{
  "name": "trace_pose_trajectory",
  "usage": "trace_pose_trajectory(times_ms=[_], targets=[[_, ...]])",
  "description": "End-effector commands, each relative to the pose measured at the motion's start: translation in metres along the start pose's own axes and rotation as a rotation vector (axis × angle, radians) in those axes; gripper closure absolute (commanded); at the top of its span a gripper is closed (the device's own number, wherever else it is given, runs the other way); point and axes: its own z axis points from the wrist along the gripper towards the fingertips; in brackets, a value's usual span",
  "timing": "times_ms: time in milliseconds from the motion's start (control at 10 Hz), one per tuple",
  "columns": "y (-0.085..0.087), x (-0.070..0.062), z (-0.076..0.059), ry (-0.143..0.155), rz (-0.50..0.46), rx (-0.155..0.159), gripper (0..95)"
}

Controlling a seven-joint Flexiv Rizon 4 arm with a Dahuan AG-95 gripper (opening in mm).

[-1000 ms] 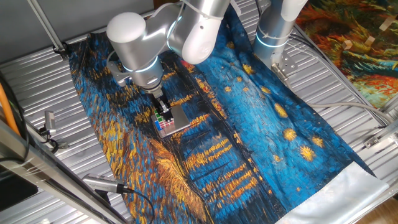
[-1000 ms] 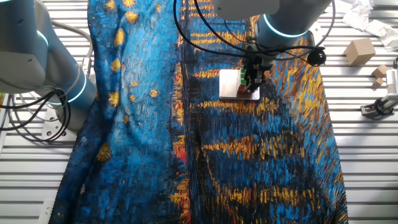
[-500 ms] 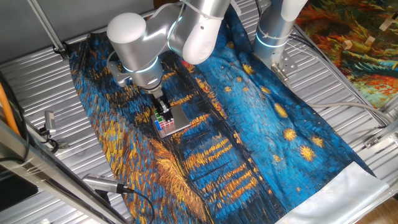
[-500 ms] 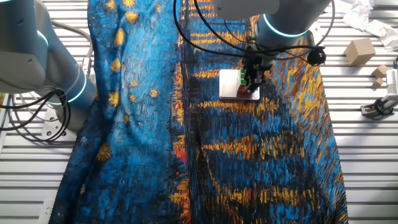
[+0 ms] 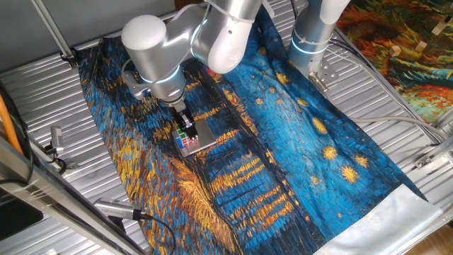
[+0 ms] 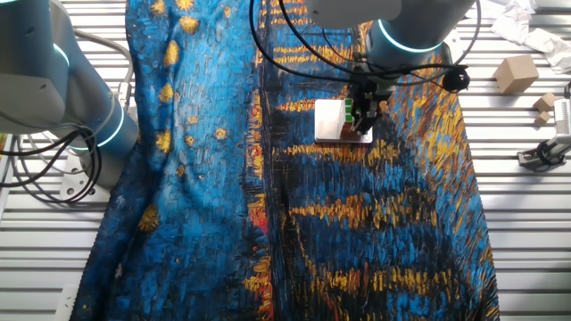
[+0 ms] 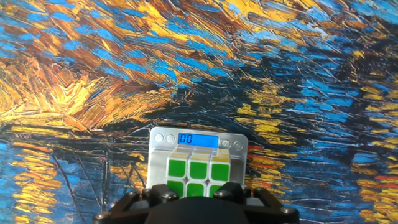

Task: Place the block on the scale

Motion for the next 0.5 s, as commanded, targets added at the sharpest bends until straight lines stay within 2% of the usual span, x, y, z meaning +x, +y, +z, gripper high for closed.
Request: trace_pose_trajectory(times_ms=[100,200,500], targets=[[0.0,0.0,-0.001,-0.003,-0.003,-0.003,0.0],[0.001,0.0,-0.003,-0.006,0.003,-0.008,19.0],[0.003,0.001,-0.012,-0.009,0.015,-0.015,19.0]])
